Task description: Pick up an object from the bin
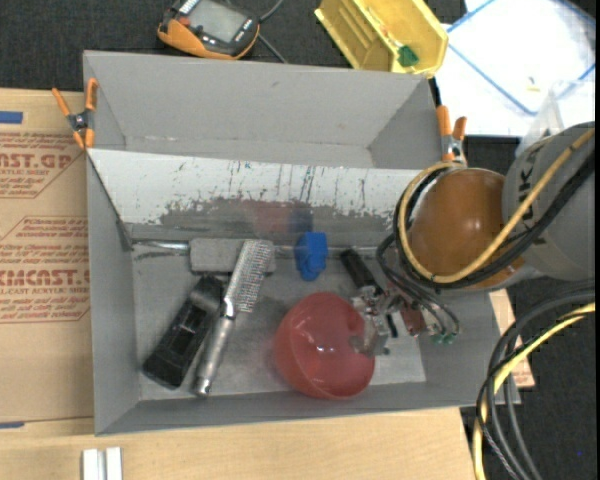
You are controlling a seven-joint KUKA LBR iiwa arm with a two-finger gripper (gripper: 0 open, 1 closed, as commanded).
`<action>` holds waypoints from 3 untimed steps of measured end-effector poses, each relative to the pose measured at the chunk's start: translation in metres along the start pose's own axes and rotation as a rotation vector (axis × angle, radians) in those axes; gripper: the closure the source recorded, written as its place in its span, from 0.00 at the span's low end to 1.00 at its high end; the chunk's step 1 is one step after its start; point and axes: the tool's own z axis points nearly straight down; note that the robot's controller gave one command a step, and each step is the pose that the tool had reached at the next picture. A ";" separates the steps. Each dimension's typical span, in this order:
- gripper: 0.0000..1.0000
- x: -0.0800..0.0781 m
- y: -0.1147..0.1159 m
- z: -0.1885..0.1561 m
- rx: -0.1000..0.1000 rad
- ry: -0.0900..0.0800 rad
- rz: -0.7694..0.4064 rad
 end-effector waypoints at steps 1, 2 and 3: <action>1.00 -0.019 0.003 -0.111 0.002 -0.010 -0.022; 1.00 -0.016 0.004 -0.120 -0.001 -0.002 -0.019; 1.00 -0.046 0.007 -0.151 0.002 -0.007 -0.446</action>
Offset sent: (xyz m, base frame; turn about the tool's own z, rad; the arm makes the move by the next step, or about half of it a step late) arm 0.0043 0.0044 0.1604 -0.0169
